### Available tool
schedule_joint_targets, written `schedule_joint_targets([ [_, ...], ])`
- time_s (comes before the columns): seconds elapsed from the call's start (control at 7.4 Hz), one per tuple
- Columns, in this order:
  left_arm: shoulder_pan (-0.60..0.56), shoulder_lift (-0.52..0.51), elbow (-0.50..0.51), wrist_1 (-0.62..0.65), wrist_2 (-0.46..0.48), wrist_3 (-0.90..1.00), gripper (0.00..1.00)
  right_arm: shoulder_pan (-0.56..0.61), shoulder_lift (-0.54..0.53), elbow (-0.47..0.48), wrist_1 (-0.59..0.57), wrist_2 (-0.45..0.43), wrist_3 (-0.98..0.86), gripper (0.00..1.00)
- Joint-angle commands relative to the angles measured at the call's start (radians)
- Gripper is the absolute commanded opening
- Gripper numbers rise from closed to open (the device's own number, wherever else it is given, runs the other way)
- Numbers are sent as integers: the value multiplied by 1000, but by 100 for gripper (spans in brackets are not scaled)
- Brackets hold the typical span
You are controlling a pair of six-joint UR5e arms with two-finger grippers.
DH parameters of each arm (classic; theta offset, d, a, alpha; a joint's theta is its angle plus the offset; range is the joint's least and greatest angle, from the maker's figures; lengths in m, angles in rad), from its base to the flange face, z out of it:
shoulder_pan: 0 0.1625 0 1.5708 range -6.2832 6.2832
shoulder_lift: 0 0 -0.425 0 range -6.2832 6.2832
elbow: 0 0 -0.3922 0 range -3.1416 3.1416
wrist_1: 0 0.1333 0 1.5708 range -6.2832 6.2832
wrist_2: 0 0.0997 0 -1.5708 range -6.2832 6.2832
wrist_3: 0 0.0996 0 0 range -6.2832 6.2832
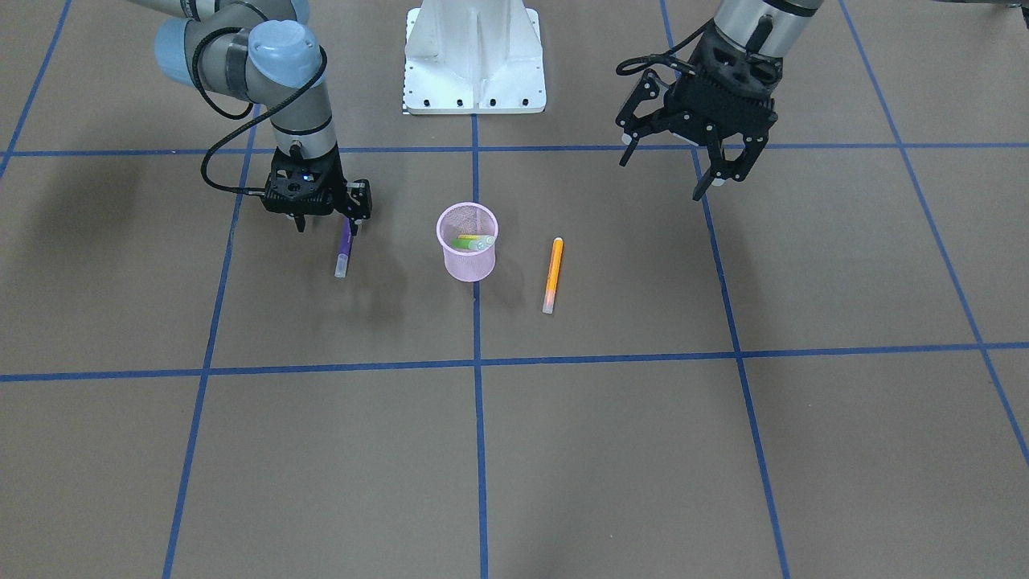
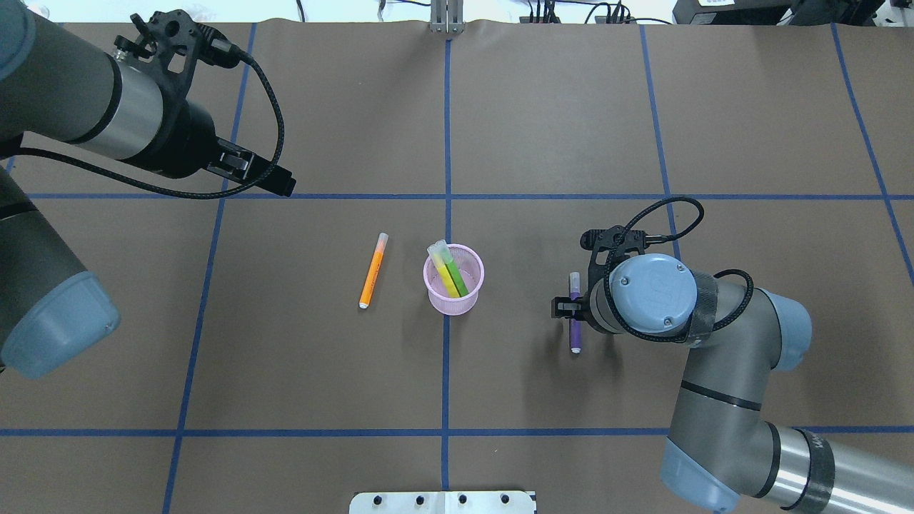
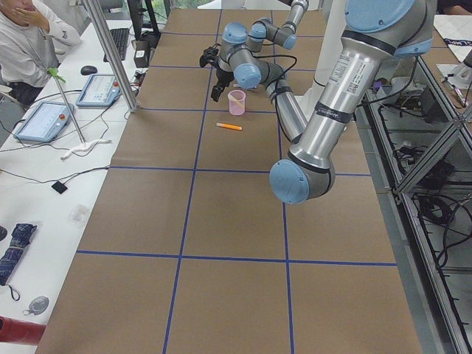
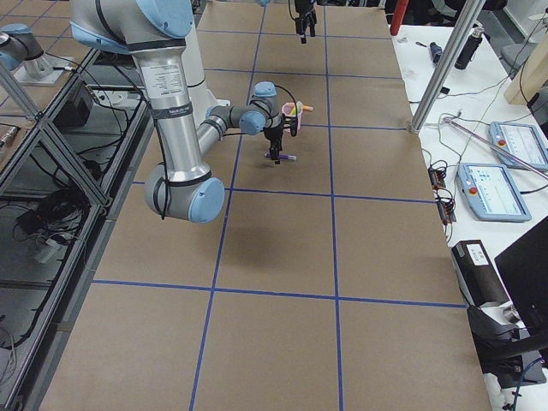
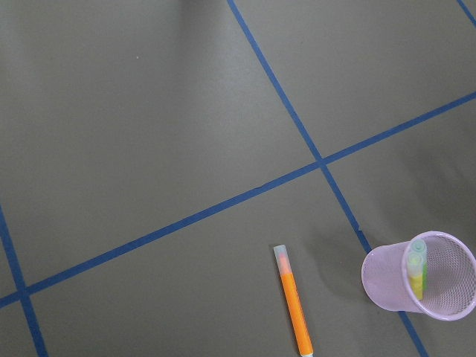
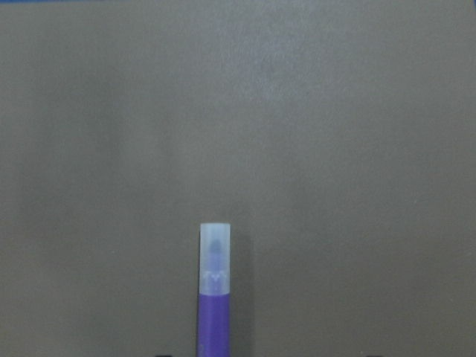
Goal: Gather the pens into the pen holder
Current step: 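Grasp the purple marker with the right gripper while the left arm withdraws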
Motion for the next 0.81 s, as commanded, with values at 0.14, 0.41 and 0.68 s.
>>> schedule_joint_targets([
  [0.14,3,3,1,0,0,0,100,-5,34,-35,0,1,-8,59],
  [0.41,3,7,1,0,2,0,100,-5,36,-37,0,1,-12,49],
  [0.68,3,7,2,0,2,0,100,-7,39,-45,0,1,-18,49],
])
